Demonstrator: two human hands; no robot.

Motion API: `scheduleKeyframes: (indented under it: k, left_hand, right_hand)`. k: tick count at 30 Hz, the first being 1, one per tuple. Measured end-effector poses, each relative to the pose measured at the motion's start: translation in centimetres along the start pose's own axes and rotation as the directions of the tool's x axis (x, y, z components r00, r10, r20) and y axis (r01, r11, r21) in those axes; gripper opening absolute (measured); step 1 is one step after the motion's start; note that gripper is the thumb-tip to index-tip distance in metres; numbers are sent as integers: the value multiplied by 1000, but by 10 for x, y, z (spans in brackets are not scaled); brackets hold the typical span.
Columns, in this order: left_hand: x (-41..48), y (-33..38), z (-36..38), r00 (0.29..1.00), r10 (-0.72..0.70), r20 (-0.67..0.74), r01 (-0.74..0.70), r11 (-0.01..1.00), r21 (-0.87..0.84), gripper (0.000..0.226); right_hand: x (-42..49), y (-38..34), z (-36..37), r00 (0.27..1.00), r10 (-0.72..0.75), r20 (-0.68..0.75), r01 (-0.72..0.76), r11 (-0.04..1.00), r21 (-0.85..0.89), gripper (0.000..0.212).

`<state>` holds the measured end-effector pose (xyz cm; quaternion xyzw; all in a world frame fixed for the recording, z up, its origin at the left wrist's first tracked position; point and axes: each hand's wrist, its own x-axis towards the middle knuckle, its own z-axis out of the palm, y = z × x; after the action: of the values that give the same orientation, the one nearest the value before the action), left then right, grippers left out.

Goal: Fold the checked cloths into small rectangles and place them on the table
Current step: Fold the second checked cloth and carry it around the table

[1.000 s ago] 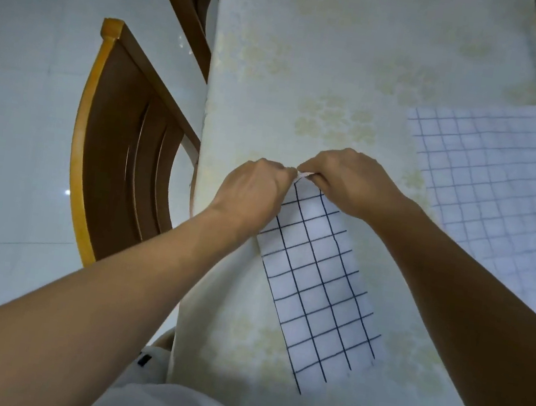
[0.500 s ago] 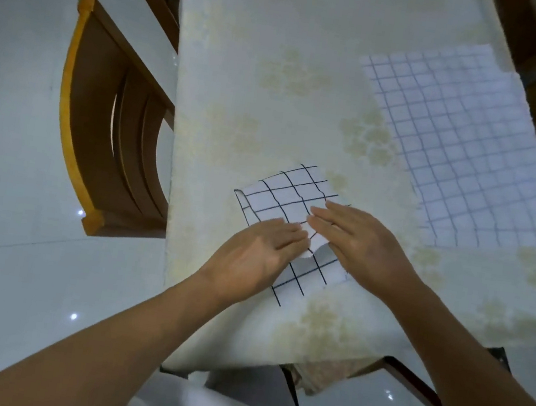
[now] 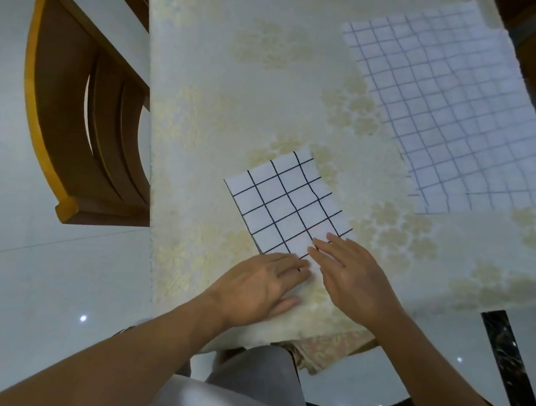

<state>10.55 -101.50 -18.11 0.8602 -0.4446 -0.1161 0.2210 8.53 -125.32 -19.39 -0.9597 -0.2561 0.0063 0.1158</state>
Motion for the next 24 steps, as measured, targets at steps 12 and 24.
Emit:
scheduleKeyframes:
  k: [12, 24]
  left_hand:
    - [55, -101, -46, 892, -441, -100, 450, 847, 284, 74]
    - [54, -116, -9, 905, -422, -50, 416, 857, 303, 83]
  right_hand:
    - [101, 26, -15, 959, 182, -219, -175, 983, 51, 32]
    - [178, 34, 29, 978, 29, 208, 1, 989, -145, 68]
